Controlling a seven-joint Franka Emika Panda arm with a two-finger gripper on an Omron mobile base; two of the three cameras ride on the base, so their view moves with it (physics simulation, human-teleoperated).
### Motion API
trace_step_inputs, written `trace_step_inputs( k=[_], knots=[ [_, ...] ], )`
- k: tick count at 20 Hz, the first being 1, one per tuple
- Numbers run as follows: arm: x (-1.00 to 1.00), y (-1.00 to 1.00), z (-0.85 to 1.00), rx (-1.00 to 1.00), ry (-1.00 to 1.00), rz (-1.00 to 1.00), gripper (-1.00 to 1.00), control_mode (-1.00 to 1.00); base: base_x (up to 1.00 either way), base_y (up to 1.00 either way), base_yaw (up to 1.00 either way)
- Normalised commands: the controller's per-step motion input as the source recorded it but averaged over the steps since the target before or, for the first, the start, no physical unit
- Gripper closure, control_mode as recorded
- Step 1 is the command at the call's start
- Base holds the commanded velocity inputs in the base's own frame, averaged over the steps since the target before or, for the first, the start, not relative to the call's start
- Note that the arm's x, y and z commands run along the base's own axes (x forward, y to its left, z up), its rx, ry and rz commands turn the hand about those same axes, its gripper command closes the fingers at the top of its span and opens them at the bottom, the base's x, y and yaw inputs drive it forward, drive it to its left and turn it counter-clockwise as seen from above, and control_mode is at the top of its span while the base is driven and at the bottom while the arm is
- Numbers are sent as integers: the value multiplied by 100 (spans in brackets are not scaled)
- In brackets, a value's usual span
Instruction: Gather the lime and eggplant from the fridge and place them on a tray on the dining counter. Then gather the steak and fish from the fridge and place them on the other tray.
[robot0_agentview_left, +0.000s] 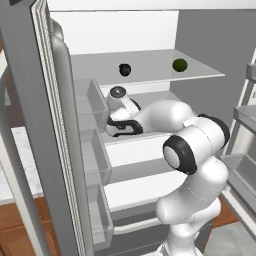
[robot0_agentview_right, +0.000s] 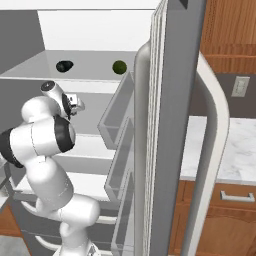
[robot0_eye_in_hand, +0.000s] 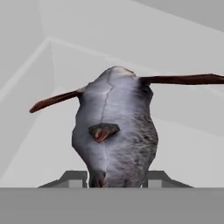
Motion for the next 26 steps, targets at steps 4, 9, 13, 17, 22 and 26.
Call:
trace_step_inputs(
  k=[4, 9, 13, 17, 22, 26],
  knots=[
    [-76, -5, -24, 0, -5, 0, 100, -100, 0, 0, 0],
    [-98, -6, 5, 0, -15, 0, 100, -100, 0, 0, 0],
    [-87, -14, 84, 0, -4, 0, 100, -100, 0, 0, 0],
    [-76, -25, 98, 0, 0, -1, 100, -100, 0, 0, 0],
    [-83, -35, 66, 0, 4, -4, 100, -100, 0, 0, 0],
    [-88, -43, 61, 0, 6, -4, 100, -100, 0, 0, 0]
  ],
)
